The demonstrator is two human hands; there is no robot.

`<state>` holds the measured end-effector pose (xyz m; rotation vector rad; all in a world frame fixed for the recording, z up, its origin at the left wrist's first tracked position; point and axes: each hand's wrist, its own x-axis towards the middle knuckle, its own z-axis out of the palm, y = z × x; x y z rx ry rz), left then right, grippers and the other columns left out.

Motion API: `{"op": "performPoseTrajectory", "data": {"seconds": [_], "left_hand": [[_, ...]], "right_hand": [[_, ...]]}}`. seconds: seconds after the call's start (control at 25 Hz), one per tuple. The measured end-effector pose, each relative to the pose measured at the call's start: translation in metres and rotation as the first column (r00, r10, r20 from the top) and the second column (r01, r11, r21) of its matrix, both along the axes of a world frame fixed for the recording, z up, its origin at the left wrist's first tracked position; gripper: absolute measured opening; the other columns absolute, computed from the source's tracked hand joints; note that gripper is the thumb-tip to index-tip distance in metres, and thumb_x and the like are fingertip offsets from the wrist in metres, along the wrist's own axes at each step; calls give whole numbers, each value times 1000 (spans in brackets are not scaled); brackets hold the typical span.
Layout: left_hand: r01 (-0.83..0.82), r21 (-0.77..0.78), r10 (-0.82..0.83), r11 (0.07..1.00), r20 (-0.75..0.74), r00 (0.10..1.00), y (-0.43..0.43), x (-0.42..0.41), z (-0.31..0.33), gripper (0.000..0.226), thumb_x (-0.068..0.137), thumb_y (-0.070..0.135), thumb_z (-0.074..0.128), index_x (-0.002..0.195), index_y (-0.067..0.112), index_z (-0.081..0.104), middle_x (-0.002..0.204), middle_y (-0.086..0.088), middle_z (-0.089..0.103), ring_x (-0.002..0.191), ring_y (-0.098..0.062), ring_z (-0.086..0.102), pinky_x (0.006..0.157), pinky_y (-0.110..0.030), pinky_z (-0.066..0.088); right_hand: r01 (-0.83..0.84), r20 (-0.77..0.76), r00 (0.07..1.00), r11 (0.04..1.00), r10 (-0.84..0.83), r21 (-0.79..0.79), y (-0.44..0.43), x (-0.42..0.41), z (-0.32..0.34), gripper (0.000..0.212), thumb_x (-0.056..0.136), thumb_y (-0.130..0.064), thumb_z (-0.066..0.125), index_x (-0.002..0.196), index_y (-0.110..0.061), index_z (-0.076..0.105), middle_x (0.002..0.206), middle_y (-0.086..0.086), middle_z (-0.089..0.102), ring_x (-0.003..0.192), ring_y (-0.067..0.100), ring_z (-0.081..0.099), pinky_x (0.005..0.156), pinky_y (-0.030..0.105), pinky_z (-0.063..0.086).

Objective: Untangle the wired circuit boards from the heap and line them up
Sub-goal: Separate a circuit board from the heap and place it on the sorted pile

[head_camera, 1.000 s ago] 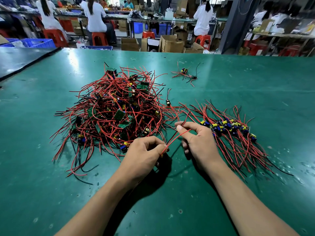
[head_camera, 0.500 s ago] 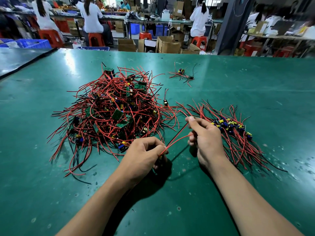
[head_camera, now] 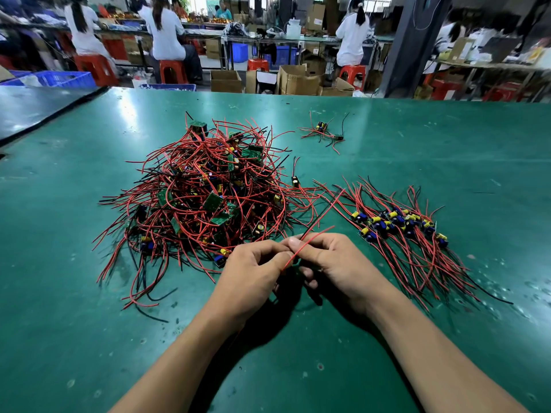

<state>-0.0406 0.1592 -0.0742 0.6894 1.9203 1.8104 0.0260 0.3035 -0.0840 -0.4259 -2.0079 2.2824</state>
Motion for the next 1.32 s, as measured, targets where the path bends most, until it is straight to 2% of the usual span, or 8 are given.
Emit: {"op": "performPoseTrajectory", "data": {"seconds": [0.32, 0.52, 0.64, 0.8, 0.92, 1.04, 1.16, 1.32], "left_hand": [[97, -62, -97, 993, 6, 995, -1, 5, 4, 17, 90, 3, 63, 75, 3, 72, 65, -13, 63, 53, -15, 51, 47, -20, 43], [143, -70, -142, 987, 20, 990, -1, 5, 4, 19, 91, 4, 63, 75, 5, 72, 66, -16, 67, 54, -17, 53, 49, -22, 44], [138, -71, -137, 988, 27, 990, -2, 4, 3, 19, 90, 4, 63, 74, 5, 72, 67, -17, 69, 54, -17, 54, 48, -22, 44], [79, 60, -84, 995, 91, 992, -4, 5, 5, 13, 91, 9, 65, 79, 7, 69, 74, -13, 74, 55, -14, 61, 48, -21, 46], [30, 176, -47, 984, 93, 995, -4, 7, 9, 20, 90, 30, 63, 88, 9, 61, 82, -14, 76, 71, -18, 72, 55, -24, 52], [-31, 238, 43, 971, -45, 998, -3, 10, 15, 34, 88, 42, 66, 90, 9, 58, 73, -3, 72, 66, -11, 67, 52, -22, 50], [-80, 298, 118, 951, -111, 987, -4, 12, 22, 26, 85, 40, 72, 77, 18, 64, 63, -1, 60, 57, -6, 49, 52, -19, 42], [-223, 338, 221, 914, 44, 974, -7, 6, 23, 30, 76, 47, 79, 65, 25, 61, 61, 3, 43, 58, -13, 33, 55, -29, 28]], "right_hand": [[490, -77, 854, 845, -515, -216, 27, -2, 15, 25, 97, -21, 62, 81, -4, 70, 54, -6, 47, 41, 4, 36, 36, 15, 26], [438, 71, 861, 665, -503, -605, 33, -1, 22, 48, 99, -27, 57, 57, -6, 65, 53, -2, 42, 33, 4, 30, 30, 15, 22], [385, 51, 881, 651, -470, -654, 34, 0, 21, 48, 98, -32, 59, 58, -6, 67, 57, -2, 42, 35, 4, 31, 30, 14, 24], [401, -17, 900, 841, -436, -364, 29, 0, 17, 49, 83, -56, 62, 90, -9, 73, 61, -6, 51, 43, 4, 34, 35, 16, 27], [337, -87, 937, 941, -339, -38, 20, 3, 12, 25, 93, -36, 66, 88, -13, 75, 66, -2, 56, 45, 8, 42, 39, 20, 32], [279, -247, 952, 847, -182, 453, 6, 6, 7, 7, 89, -17, 75, 81, -16, 75, 68, 1, 67, 56, 11, 53, 52, 27, 43], [192, -300, 954, 773, -2, 605, -8, 9, 11, 22, 80, -27, 80, 65, -26, 65, 58, -12, 56, 53, 2, 44, 51, 26, 38], [226, -356, 934, 728, 28, 648, -17, 11, 19, 26, 74, -46, 80, 68, -24, 66, 56, -15, 56, 49, 2, 47, 48, 18, 37]]}}
